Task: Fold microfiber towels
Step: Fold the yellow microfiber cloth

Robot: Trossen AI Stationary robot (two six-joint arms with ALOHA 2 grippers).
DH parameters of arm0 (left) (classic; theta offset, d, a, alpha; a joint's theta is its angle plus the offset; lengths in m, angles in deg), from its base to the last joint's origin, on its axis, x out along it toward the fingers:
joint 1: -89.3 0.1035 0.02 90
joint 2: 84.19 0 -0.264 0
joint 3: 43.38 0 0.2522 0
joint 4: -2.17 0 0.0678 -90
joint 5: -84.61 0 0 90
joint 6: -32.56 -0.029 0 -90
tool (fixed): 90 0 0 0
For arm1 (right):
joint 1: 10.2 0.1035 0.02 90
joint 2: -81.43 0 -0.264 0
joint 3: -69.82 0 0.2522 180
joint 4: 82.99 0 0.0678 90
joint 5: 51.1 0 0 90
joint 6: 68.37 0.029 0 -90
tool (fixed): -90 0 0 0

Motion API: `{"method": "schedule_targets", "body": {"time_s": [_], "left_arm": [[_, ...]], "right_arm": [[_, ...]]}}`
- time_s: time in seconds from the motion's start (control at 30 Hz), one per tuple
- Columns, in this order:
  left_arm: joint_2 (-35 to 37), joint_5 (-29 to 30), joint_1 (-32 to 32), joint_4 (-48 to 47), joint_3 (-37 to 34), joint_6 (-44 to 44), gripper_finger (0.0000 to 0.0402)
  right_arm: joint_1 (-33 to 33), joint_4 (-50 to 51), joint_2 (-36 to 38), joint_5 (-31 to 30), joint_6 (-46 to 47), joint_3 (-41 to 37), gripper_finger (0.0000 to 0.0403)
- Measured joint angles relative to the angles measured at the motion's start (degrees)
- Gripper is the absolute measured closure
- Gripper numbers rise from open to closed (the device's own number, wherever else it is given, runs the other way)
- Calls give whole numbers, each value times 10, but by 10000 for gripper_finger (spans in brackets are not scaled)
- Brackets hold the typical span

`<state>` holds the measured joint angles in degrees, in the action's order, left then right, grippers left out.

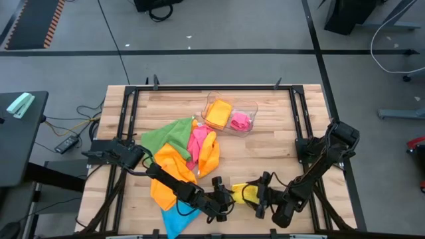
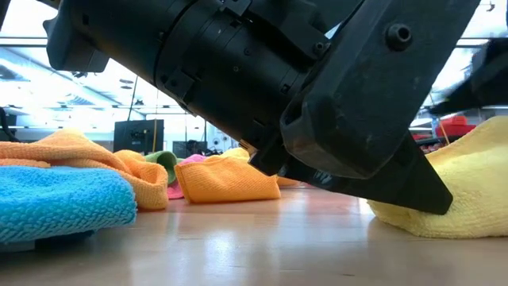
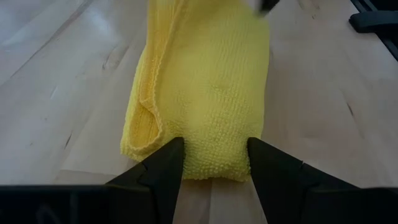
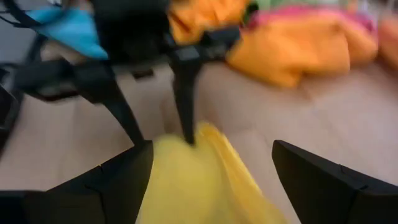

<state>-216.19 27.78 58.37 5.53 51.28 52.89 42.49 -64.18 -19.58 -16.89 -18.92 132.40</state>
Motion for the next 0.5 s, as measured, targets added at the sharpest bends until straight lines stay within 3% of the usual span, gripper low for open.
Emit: {"method": "schedule_targets", "body": {"time_s": [0.13, 0.3, 0.4, 0.5], "left_arm": [[0, 0, 0, 0, 0, 0, 214], [0, 0, 0, -1, 0, 0, 212], [0, 0, 0, -1, 0, -1, 212], [0, 0, 0, -1, 0, -1, 212]], "right_arm": [[-5, 5, 1, -11, -63, 30, 78], [-4, 5, 1, -1, -24, 4, 99], [-4, -35, 1, 23, -32, -10, 114], [-3, -112, 1, 53, -104, -18, 126]]}}
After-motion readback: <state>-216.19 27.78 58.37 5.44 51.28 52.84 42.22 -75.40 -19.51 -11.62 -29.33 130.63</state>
